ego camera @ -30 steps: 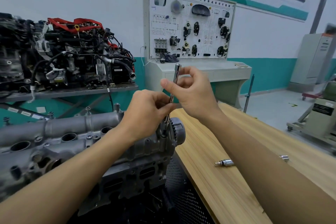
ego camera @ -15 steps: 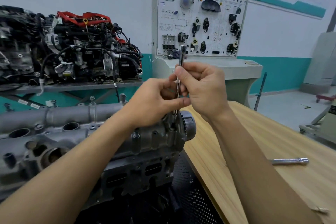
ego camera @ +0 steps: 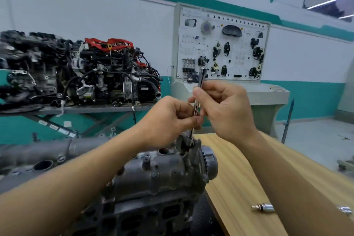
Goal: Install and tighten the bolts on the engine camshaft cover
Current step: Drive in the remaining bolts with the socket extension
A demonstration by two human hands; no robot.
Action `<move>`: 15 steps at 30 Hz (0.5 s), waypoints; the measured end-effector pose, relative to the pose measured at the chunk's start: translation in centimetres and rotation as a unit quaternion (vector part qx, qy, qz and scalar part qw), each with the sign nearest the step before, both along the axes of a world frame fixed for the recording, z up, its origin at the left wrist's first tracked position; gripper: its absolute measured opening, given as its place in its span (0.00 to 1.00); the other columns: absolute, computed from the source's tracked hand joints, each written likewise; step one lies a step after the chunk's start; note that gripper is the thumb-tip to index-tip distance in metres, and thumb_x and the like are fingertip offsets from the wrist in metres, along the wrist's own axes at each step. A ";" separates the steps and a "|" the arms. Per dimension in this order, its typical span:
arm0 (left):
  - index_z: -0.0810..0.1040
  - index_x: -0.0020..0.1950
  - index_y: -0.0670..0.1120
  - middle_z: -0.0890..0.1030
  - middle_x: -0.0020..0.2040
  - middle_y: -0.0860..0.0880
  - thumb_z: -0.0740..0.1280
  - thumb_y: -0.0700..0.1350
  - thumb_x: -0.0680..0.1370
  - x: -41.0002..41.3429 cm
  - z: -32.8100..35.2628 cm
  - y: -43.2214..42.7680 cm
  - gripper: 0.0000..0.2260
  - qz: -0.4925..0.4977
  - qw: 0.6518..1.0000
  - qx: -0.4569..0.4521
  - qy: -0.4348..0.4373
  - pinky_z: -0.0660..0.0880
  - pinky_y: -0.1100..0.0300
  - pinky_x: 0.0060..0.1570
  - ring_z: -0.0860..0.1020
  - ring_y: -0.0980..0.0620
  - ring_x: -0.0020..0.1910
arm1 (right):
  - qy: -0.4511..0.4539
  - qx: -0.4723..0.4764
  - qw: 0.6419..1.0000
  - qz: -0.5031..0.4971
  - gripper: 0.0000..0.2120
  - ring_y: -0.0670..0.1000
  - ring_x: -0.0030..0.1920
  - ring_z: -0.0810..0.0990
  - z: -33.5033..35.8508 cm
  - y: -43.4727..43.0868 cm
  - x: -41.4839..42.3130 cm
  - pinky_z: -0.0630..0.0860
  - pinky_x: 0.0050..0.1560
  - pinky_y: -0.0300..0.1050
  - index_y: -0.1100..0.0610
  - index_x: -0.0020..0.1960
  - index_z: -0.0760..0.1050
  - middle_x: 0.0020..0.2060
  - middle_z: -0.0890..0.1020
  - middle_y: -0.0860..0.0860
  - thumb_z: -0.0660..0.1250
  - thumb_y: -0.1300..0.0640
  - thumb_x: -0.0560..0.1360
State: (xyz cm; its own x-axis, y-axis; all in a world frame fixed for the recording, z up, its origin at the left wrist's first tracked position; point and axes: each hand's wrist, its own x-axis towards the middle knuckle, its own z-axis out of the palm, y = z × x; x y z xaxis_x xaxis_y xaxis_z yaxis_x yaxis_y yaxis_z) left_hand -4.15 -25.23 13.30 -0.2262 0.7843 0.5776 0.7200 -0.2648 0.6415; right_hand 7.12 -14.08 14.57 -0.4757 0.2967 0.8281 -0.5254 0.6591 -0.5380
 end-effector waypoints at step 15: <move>0.86 0.37 0.44 0.84 0.31 0.42 0.75 0.45 0.75 -13.3 1.2 -3.0 0.08 0.174 0.982 0.068 -0.015 0.81 0.48 0.34 0.83 0.49 0.29 | -0.051 0.019 0.994 0.095 0.13 0.42 0.22 0.74 2.5 -1.6 -16.5 0.70 0.26 0.34 0.60 0.38 0.78 0.26 0.80 0.45 0.64 0.62 0.81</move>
State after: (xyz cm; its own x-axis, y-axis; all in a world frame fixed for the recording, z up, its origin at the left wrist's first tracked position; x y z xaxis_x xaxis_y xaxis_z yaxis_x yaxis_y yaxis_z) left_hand -17.45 -28.26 14.50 -0.4857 0.5719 0.6610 0.7638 -0.0900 0.6391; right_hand -9.42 -15.70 17.04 -0.6024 0.1624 0.7815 -0.5861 0.5747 -0.5712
